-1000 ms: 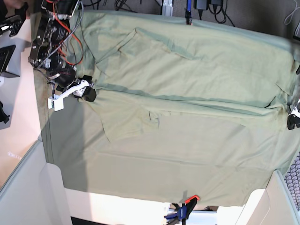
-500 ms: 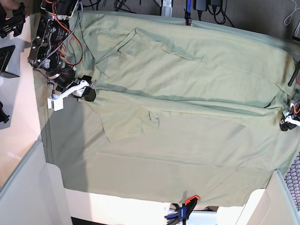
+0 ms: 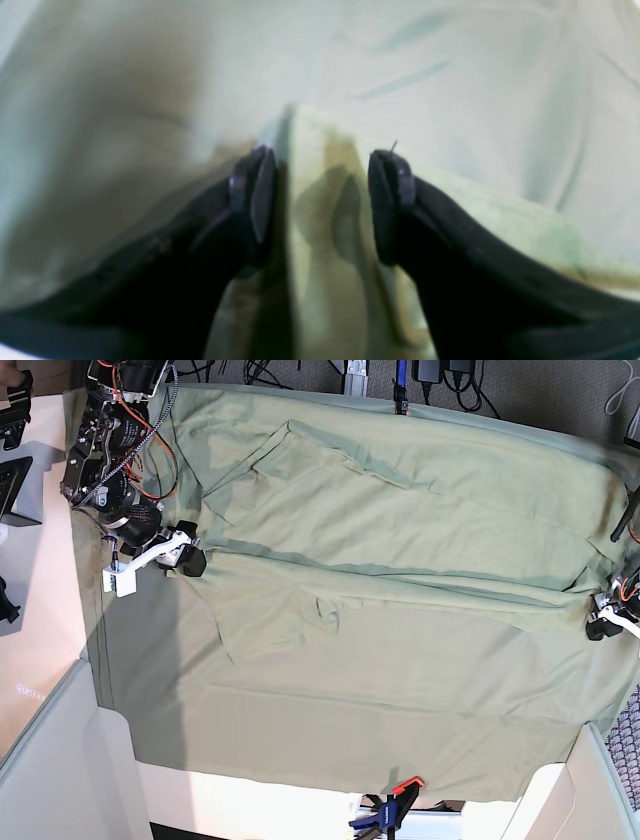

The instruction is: Fold the T-shirt properly

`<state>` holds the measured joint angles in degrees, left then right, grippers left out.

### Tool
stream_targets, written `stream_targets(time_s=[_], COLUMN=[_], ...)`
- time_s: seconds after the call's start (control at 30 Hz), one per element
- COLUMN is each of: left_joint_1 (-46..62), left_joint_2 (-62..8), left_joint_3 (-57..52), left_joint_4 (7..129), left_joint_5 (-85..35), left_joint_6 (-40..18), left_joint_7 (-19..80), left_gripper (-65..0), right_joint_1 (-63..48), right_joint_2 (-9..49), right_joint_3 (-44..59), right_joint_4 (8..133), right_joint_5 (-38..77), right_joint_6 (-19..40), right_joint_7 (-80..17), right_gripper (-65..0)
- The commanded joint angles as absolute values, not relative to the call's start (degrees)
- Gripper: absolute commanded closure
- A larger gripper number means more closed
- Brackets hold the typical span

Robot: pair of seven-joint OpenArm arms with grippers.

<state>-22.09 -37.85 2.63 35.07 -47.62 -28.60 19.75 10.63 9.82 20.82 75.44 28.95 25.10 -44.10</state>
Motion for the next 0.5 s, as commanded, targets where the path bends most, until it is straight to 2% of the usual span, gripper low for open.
stream_targets(time_s=[0.0,0.2,0.27,0.37,0.47], left_joint_1=[-23.2,-23.2,-23.2,-23.0,-22.8], left_joint_2=[-38.9,-38.9,-38.9,-38.9,-38.9], left_joint_3=[2.6,2.6,2.6,2.7,2.7], left_joint_4=[36.1,36.4,36.4,36.4,36.4], left_joint_5=[-48.0,-48.0,-47.7,-46.4,-46.5], left_joint_6=[-29.8,-29.9,-31.8,-38.2,-39.7], left_joint_7=[20.0,19.5,19.1,19.1,19.1], left_gripper=[-29.6,-1.5,0.0,0.0,0.0], right_joint_1=[11.7,13.8,15.5,18.4,21.2], right_joint_2=[10.4,10.4,10.4,10.3,9.6], right_joint_3=[21.0,21.0,21.0,21.0,21.0], right_joint_4=[76.4,76.5,76.5,76.5,76.5], right_joint_5=[30.0,30.1,30.3,30.4,29.7], right_joint_6=[25.5,25.4,25.4,25.4,25.4], right_joint_7=[-41.9,-39.9,-39.8,-39.8,-39.5], right_gripper=[-29.7,-29.7,-29.7,-29.7,-29.7])
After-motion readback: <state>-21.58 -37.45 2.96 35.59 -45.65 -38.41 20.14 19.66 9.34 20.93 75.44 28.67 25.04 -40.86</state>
